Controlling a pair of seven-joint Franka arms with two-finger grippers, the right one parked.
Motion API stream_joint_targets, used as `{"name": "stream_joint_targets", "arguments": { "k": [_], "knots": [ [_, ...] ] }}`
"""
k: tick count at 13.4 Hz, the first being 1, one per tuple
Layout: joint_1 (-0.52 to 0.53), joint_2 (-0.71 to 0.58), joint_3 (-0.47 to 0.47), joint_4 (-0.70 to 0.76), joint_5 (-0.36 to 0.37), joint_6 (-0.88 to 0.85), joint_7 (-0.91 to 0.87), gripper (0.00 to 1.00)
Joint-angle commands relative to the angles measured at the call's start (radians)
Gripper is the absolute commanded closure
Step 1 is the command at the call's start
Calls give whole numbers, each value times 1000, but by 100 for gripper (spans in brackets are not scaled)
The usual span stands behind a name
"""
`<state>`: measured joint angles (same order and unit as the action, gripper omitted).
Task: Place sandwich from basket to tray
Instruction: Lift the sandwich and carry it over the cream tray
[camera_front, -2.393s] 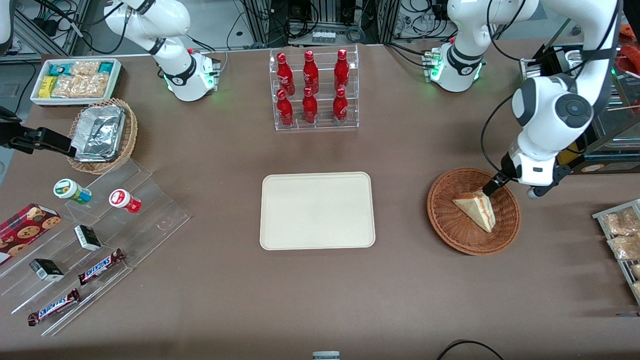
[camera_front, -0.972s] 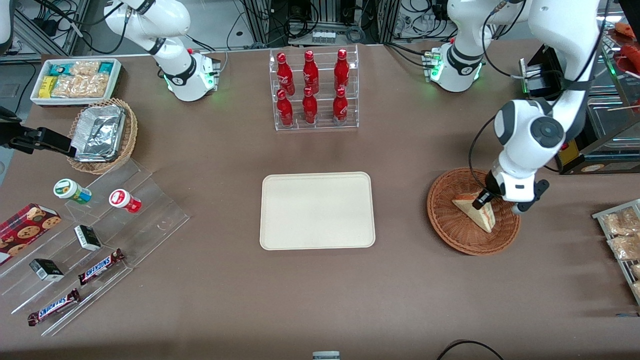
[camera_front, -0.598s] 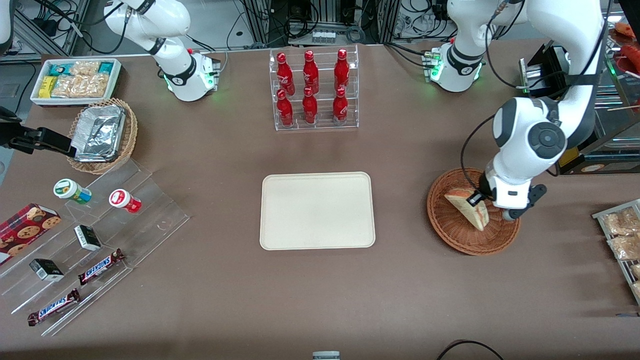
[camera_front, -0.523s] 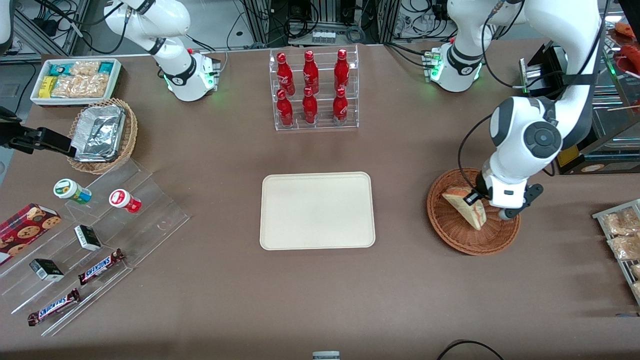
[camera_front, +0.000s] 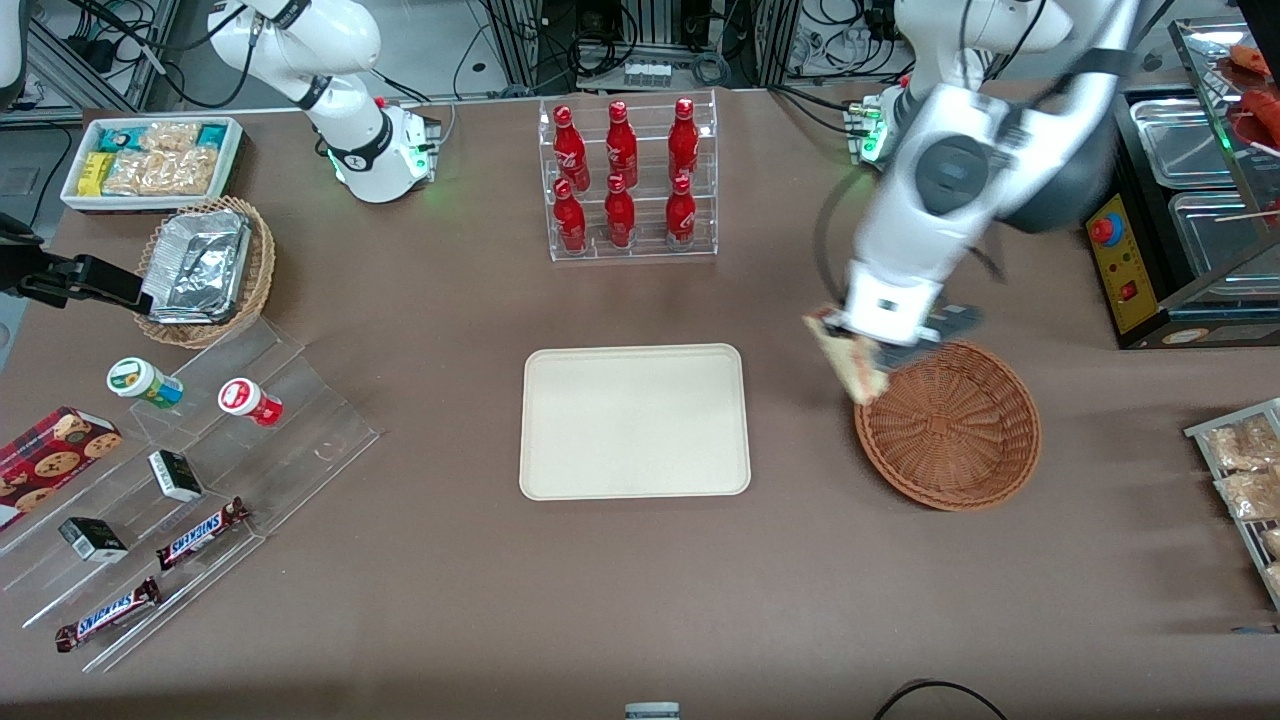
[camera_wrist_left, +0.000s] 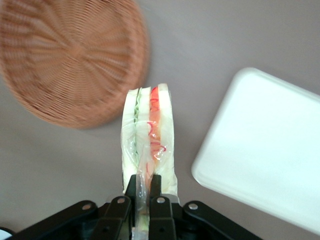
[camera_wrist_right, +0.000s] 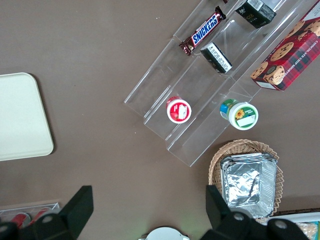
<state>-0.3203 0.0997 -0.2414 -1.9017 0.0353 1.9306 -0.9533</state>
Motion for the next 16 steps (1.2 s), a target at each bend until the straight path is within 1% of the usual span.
{"name": "stream_joint_targets", "arguments": {
  "k": [1, 3, 5, 6, 7, 9, 11, 14, 16],
  "knots": [
    [-164, 226, 2, 214, 69, -16, -91, 100],
    [-262, 400, 2, 390, 133, -15, -165, 100],
    [-333, 552, 4, 527, 193, 7, -208, 100],
    [-351, 605, 5, 577, 205, 37, -220, 100],
    [-355, 632, 5, 593, 207, 75, -220, 100],
    [-356, 640, 4, 589, 206, 161, -203, 100],
    [-353, 658, 5, 589, 206, 169, -159, 100],
    [-353, 680, 5, 586, 206, 188, -47, 100],
    [-353, 693, 5, 584, 207, 188, -38, 100]
  ]
}}
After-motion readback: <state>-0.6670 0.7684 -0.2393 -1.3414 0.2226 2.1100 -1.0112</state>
